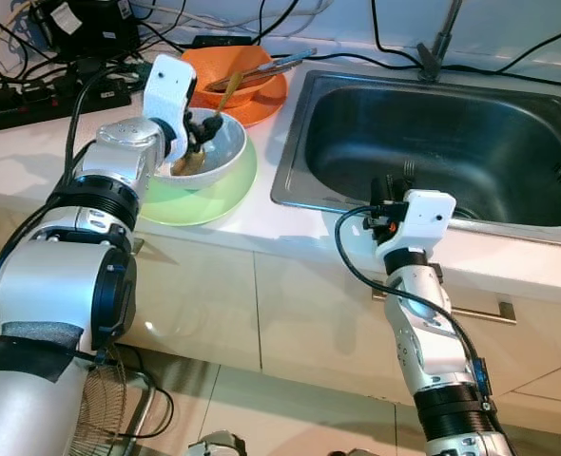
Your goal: Kitchen organization
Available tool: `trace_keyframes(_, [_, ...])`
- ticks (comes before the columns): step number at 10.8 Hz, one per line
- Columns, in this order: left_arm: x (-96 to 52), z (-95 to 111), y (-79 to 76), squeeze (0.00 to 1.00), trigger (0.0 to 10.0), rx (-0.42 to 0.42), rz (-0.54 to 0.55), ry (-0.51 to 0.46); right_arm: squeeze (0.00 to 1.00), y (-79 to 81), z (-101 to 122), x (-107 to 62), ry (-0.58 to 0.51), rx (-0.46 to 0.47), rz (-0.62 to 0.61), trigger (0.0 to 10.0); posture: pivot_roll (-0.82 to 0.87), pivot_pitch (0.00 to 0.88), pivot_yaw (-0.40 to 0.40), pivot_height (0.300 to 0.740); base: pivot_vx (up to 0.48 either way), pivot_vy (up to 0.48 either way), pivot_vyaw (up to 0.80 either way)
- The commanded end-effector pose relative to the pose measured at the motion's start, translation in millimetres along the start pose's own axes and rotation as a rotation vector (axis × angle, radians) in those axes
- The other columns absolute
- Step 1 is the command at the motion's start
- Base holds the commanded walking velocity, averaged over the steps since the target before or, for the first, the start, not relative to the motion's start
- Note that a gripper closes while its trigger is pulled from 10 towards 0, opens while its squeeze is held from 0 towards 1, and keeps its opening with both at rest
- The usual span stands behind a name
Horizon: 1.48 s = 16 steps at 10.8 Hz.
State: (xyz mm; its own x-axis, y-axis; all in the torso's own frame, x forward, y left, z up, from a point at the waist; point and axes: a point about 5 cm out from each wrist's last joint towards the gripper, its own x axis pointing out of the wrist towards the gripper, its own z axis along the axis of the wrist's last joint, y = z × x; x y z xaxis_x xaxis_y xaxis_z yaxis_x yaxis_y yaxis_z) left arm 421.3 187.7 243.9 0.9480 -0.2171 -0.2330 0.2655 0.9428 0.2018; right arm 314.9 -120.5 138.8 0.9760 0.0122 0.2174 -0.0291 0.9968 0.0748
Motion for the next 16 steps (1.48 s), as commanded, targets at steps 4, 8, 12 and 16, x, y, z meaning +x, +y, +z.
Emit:
trace_keyframes(4, [3.2,-11,-10.1,0.00,10.0,-0.108,-0.039,0.076,0.00,1.4,0,2.0,0.000,0.002,-0.001,10.0,0.07,0.038,0.041,0.740,0.000,0.000,0.00])
trace_keyframes(8, [4.6,-22,-16.3,0.00,10.0,-0.185,-0.045,0.127,0.00,2.0,-1,1.0,0.003,0.005,0.000,10.0,0.07,0.033,0.043,0.740,0.000,0.000,0.00])
trace_keyframes(12, [5.5,-26,-21.5,0.00,2.4,-0.217,-0.077,0.142,0.00,3.5,-2,0.5,0.008,0.007,0.007,10.0,0.07,0.026,0.042,0.740,0.000,0.000,0.00])
trace_keyframes(16, [6.3,-25,-24.0,0.00,0.0,-0.217,-0.087,0.135,0.00,2.0,-3,0.0,0.011,0.003,0.003,10.0,0.06,0.036,0.042,0.740,0.000,0.000,0.00])
